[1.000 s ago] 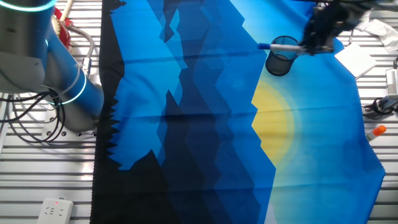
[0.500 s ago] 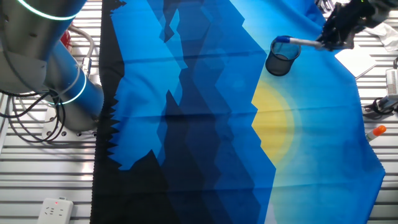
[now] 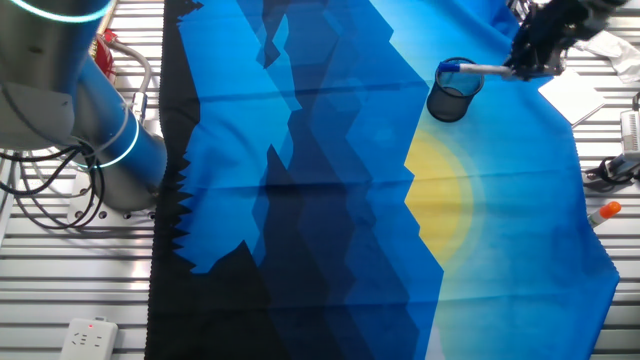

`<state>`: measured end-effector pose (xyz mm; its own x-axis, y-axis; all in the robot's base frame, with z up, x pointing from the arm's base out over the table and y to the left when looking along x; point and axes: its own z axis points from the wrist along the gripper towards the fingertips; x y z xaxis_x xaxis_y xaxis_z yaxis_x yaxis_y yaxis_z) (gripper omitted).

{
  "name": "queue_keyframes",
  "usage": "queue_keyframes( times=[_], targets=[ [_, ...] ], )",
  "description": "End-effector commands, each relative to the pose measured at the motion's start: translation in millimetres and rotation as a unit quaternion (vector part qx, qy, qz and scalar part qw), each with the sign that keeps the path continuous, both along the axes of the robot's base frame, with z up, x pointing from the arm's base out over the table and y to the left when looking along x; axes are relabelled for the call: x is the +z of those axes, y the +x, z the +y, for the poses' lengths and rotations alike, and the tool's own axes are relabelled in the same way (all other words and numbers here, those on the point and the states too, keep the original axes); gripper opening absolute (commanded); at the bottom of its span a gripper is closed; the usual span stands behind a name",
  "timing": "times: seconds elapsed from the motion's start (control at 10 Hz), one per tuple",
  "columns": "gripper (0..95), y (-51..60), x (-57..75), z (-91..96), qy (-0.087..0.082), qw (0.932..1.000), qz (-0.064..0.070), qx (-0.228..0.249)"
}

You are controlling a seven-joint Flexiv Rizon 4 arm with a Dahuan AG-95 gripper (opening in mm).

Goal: Put the pen into the pen holder

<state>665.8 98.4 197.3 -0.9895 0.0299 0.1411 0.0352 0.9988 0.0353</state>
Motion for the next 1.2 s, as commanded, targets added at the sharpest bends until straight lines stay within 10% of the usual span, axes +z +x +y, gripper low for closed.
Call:
queue_keyframes(
  times=[0.1,0.6,1.2],
  targets=[
    [0.0,0.4,1.1,2.7,-0.028,0.9942,-0.097,0.038],
    [0.0,-1.5,2.9,2.8,-0.030,0.9890,-0.132,0.059],
    [0.0,-4.6,5.6,5.5,-0.037,0.9724,-0.209,0.097]
  ],
)
